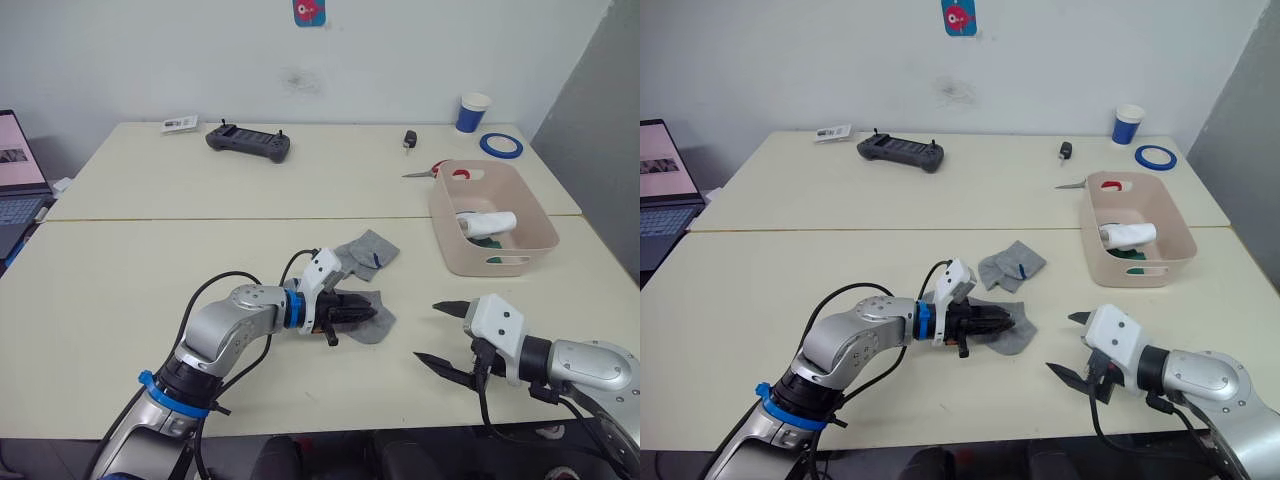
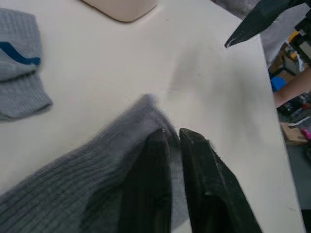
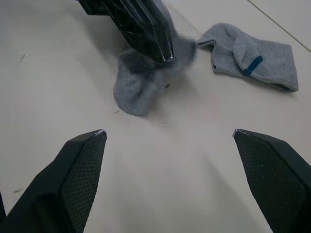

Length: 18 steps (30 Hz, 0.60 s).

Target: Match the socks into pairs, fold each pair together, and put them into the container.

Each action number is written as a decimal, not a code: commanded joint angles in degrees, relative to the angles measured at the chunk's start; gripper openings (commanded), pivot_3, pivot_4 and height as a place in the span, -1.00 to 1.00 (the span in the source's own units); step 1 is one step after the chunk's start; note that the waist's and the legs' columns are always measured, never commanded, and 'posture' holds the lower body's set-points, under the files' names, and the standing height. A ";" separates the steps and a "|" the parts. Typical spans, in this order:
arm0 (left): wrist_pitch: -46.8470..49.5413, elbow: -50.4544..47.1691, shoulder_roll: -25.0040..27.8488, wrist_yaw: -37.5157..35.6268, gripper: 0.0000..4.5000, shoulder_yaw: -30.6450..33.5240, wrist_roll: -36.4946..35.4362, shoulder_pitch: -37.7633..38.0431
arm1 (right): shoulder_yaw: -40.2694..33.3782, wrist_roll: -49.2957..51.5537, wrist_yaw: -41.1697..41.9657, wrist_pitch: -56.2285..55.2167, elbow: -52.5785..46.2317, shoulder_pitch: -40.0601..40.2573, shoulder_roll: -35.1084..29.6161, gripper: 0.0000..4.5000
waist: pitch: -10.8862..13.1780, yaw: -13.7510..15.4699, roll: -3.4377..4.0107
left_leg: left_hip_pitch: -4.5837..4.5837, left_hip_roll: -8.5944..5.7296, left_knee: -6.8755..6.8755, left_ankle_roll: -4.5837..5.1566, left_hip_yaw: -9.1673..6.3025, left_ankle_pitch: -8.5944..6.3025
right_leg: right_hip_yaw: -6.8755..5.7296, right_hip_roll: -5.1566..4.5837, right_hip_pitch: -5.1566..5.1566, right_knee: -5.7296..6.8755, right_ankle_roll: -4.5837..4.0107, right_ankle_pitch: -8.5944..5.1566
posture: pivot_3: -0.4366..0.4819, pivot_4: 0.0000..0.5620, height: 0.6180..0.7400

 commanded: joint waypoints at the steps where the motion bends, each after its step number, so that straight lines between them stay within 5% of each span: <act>1: -1.78 -1.84 -0.43 -1.29 -0.21 1.54 0.40 -0.31 | -1.42 0.18 -0.54 -0.82 -1.68 0.14 -0.30 1.00 | 0.00 0.06 0.00 | 0.00 0.00 0.00 0.00 -0.01 0.00 | -0.01 0.00 0.00 0.00 0.00 0.00 | -0.05 -0.47 1.00; 7: 0.09 -8.04 1.96 -2.24 0.62 7.10 -3.05 0.30 | -1.46 0.13 -0.95 -0.99 -1.46 -0.66 -0.16 1.00 | 0.00 0.00 0.00 | 0.00 0.01 0.01 0.00 -0.01 0.00 | -0.01 0.00 0.00 0.02 0.01 0.00 | -0.05 -0.47 1.00; 10: 0.84 -9.78 5.15 -1.62 1.00 15.34 -6.28 2.40 | -1.66 0.14 -2.26 -1.19 -1.40 -1.23 0.98 1.00 | -0.01 -0.12 0.01 | 0.03 0.04 -0.01 0.00 -0.01 0.00 | -0.01 0.01 0.00 0.03 0.00 0.00 | -0.05 -0.47 1.00; 18: -4.18 2.94 13.31 -0.41 1.00 22.14 0.84 6.48 | 2.34 -1.22 -5.10 -1.71 -1.18 -2.28 3.69 1.00 | 0.00 0.15 0.01 | 0.04 0.03 0.01 0.00 0.00 0.00 | -0.04 -0.02 0.01 0.02 0.00 0.00 | -0.05 -0.47 1.00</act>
